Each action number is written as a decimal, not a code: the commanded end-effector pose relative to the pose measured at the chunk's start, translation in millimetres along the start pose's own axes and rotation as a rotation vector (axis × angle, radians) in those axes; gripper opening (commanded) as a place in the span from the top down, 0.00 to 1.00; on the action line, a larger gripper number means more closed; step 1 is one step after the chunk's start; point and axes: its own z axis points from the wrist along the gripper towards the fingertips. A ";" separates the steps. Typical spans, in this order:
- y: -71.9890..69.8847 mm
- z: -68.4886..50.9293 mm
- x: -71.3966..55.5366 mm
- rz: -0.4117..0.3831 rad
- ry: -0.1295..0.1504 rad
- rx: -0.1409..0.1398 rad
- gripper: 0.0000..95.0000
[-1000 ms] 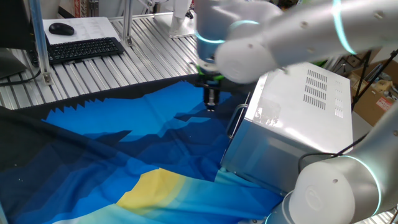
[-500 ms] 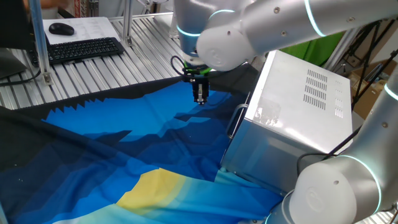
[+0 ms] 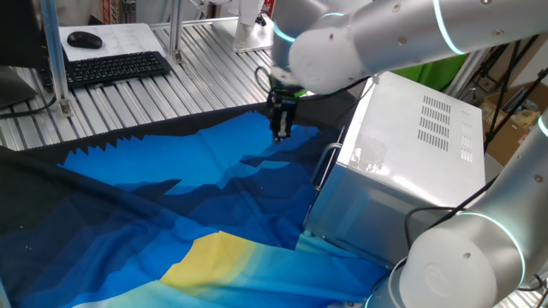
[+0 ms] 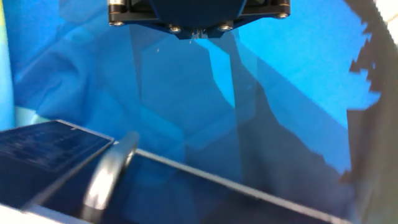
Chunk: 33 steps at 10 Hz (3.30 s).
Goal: Open the microwave door
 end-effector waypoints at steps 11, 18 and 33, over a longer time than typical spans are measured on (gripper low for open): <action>34.4 3.4 62.4 -1.112 0.166 0.074 1.00; 25.5 7.3 59.1 -1.982 0.096 0.223 1.00; -16.3 21.1 39.5 -2.335 -0.068 0.428 1.00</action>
